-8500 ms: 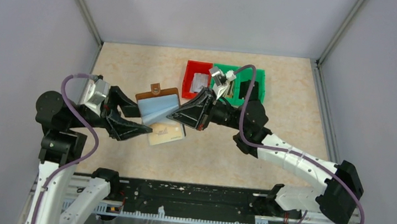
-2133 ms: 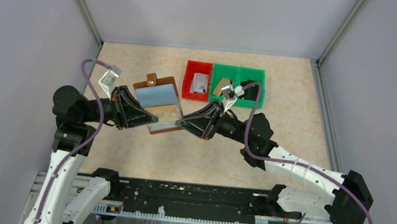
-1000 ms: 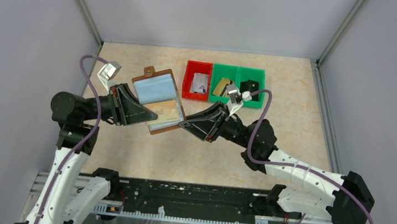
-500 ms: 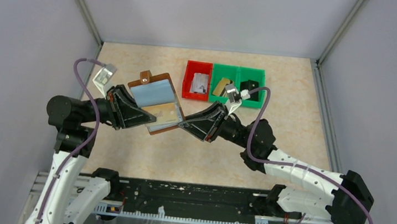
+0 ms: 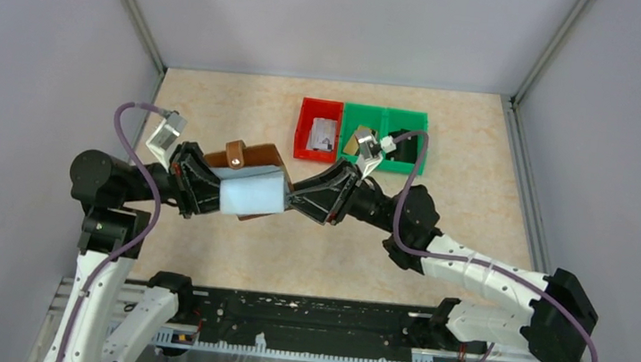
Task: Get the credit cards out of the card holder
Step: Remove the credit card from the card holder.
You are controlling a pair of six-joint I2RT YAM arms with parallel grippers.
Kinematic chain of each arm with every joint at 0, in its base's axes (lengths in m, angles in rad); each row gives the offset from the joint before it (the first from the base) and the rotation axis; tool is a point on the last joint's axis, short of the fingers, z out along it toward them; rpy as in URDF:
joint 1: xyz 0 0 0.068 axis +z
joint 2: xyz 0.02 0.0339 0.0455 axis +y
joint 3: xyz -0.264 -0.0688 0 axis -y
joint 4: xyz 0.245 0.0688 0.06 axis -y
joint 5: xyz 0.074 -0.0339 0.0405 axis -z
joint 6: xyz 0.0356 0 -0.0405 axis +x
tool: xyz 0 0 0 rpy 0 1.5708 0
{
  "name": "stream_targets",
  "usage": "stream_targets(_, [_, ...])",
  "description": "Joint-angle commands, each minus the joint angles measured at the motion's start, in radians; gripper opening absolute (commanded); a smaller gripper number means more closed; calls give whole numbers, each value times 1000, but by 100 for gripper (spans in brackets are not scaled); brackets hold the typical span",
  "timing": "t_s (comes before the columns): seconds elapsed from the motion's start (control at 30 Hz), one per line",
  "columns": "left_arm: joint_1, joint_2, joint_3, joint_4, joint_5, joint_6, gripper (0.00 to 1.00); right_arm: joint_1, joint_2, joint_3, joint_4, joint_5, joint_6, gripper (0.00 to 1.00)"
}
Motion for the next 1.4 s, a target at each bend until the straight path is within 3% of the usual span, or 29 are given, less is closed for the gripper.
stream_targets(0.0, [-9,-21,15,-24,92,31,5,-4,14,53,90,46,5,33])
stream_targets(0.37, [-9,-13,-27,-43,70,-27,13,44,148,101,223,-41,41,34])
stream_targets(0.4, [-9,-10,-29,-43,73,-30,18,46,155,106,225,-46,39,34])
stream_targets(0.43, [-9,-8,-27,-41,78,-34,31,48,158,109,225,-49,39,32])
stream_targets(0.53, [-9,-6,-5,-44,74,-29,80,46,147,112,206,-32,34,13])
stream_targets(0.57, [-9,-7,4,-54,70,-12,90,42,135,114,170,-6,33,6])
stream_targets(0.6, [-9,-9,17,-75,64,22,97,36,119,124,105,26,37,0])
stream_targets(0.67, [-9,-19,54,-147,48,160,99,10,80,169,-130,101,63,0])
stream_targets(0.8, [-9,-71,146,-418,-71,636,99,-4,47,353,-731,208,7,0])
stream_targets(0.9, [-9,-125,95,-420,-163,786,99,0,74,483,-1051,290,-16,0])
stream_targets(1.07, [-8,-258,-119,-348,-270,1022,99,37,192,677,-1428,386,-146,0])
stream_targets(1.17, [-9,-306,-239,-302,-370,1104,99,63,358,880,-1788,521,-349,0])
stream_targets(1.23, [-9,-311,-272,-300,-382,1079,99,71,464,964,-1984,620,-426,0])
stream_targets(1.37, [-8,-291,-306,-302,-352,966,99,76,491,967,-2005,640,-442,0])
